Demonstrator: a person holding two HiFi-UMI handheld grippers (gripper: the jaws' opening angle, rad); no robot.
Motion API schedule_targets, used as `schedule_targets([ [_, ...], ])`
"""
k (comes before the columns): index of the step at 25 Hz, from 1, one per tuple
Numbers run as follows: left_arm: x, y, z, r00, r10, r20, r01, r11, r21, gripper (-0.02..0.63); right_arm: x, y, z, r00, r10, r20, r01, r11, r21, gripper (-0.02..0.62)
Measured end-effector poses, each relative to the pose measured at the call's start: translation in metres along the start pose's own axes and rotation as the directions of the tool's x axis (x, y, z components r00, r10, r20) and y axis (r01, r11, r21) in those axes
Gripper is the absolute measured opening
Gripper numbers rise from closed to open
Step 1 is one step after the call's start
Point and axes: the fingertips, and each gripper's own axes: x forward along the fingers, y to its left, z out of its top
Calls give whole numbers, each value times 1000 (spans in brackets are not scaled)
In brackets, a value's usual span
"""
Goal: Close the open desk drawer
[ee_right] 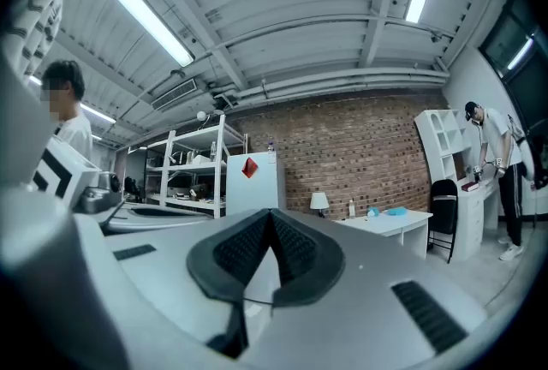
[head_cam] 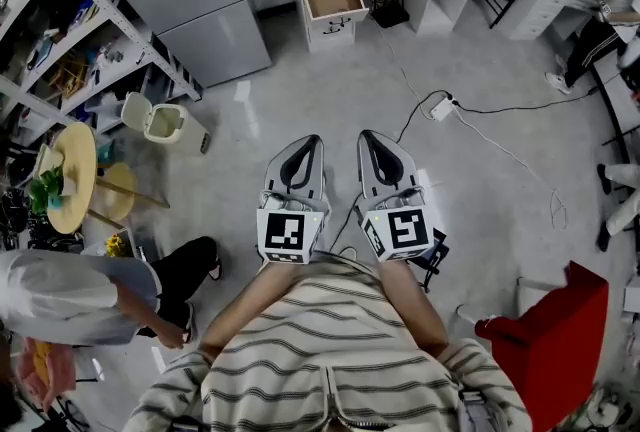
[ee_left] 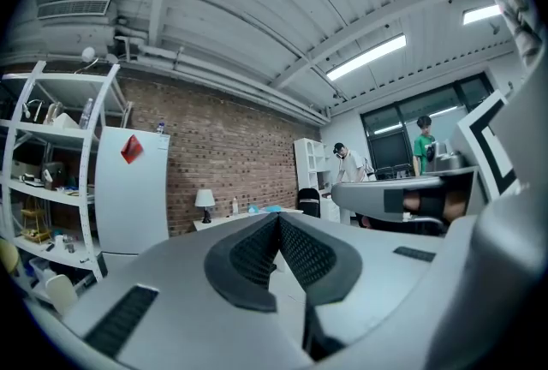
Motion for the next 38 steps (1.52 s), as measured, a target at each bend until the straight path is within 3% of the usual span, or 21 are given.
schedule_targets([
  [8,75,27,-16,1000,-15,4,15,999,-33,6,65,-39,-13,1000,7,-5,-7,999,-44,11],
  [19,257,122,-2,998,-50,23,51,997,-52,6,238,-124,-8,1000,-26,-6,25,999,-34,11],
  [24,328,163,-3,997,-72,18,73,990,-123,6,310,-159,0,998,-64,-17,63,997,-43,11],
  [33,391,196,8,993,-108,40,113,984,-138,6,373,-192,11,990,-139,-16,138,988,-67,11],
  [38,420,202,2,994,-109,21,111,983,-148,6,399,-207,0,993,-110,-29,109,994,-28,11],
])
